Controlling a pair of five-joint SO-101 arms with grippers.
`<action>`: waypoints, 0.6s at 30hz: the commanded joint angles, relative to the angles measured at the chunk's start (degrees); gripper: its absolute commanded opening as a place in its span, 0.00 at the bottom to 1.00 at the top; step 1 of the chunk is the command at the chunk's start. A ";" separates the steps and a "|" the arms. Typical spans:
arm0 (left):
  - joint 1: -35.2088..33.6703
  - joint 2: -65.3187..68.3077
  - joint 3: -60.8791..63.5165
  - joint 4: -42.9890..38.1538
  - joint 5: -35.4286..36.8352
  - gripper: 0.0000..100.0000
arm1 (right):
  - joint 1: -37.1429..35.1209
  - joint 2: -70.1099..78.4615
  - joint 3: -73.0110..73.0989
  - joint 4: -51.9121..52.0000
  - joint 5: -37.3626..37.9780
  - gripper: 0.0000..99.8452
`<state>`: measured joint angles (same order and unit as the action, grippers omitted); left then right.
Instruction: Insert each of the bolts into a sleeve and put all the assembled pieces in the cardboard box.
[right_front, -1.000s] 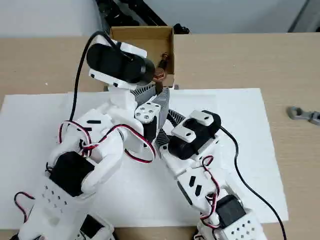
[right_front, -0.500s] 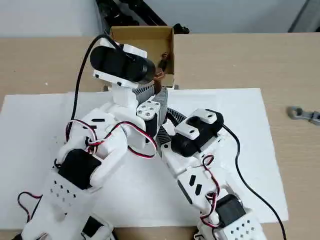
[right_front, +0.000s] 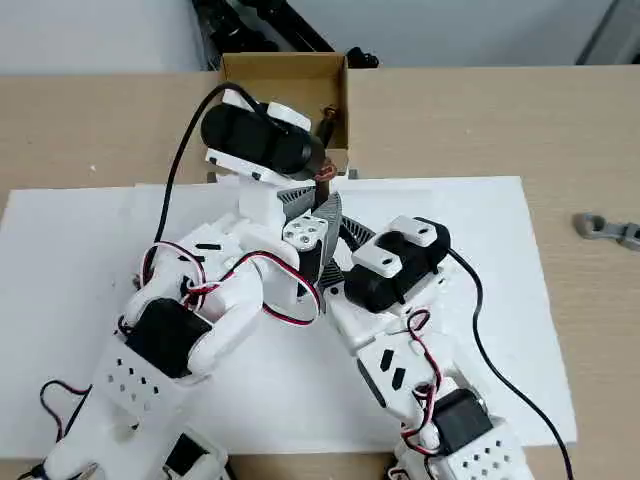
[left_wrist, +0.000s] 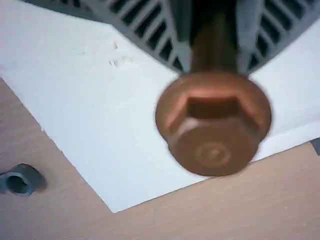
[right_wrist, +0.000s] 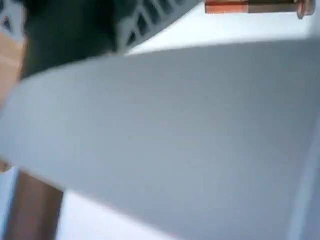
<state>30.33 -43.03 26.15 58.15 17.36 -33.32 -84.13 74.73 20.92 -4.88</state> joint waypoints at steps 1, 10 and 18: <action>0.44 -2.99 -0.40 0.35 2.02 0.01 | 0.57 -1.01 -2.64 -0.84 -0.62 0.00; 0.44 -7.74 0.04 0.26 3.78 0.01 | 0.48 -1.01 -2.73 -0.92 -0.70 0.00; 1.49 -4.75 0.04 0.18 3.78 0.01 | 0.48 -0.92 -2.73 -0.92 -0.70 0.00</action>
<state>30.95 -47.78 26.68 58.42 20.62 -33.49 -84.75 74.46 20.84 -4.88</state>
